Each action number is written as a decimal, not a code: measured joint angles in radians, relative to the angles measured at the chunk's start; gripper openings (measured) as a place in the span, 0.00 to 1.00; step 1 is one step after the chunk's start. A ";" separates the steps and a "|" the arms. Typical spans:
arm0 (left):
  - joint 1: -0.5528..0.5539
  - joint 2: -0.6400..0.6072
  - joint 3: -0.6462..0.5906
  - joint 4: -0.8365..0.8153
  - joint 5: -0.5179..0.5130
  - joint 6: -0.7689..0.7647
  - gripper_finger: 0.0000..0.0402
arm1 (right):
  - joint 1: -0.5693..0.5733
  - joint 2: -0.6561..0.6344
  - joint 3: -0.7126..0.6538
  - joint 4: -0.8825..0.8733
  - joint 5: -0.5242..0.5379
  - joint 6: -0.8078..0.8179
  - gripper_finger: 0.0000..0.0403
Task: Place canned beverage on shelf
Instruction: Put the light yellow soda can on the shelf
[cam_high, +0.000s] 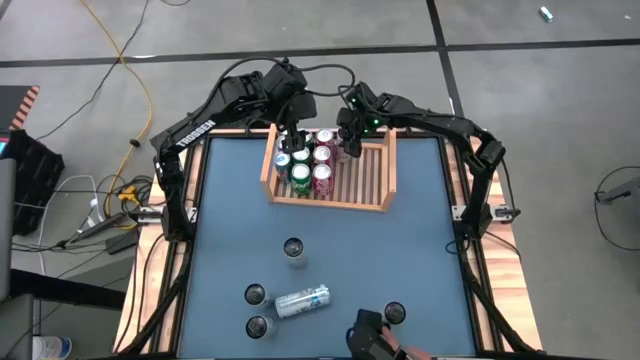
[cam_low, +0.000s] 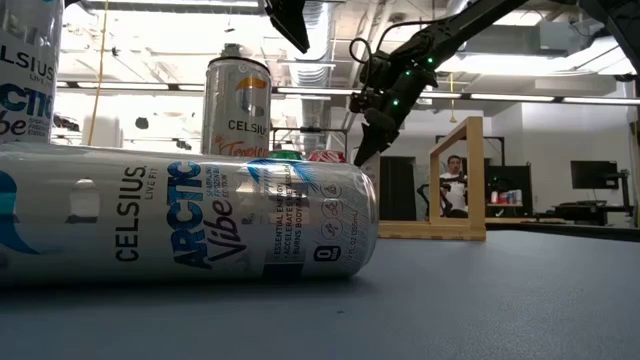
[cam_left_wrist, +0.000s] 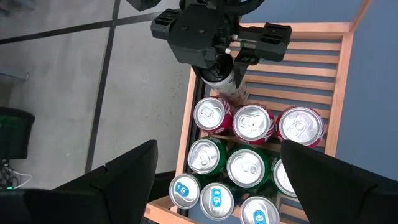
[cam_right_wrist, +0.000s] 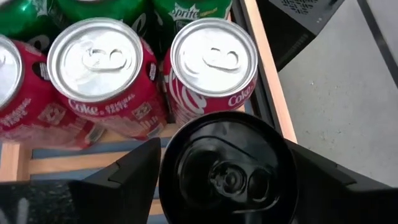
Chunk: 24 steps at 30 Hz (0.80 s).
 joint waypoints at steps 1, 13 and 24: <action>0.000 0.000 0.000 0.000 0.000 -0.001 0.81 | 0.000 0.000 0.000 -0.004 0.000 -0.012 0.76; 0.000 0.000 0.000 -0.012 0.000 -0.018 0.81 | 0.014 -0.007 0.033 -0.036 0.031 -0.042 0.85; -0.024 -0.027 -0.001 -0.166 0.189 -0.006 0.81 | -0.001 -0.010 0.402 -0.375 0.035 -0.120 0.85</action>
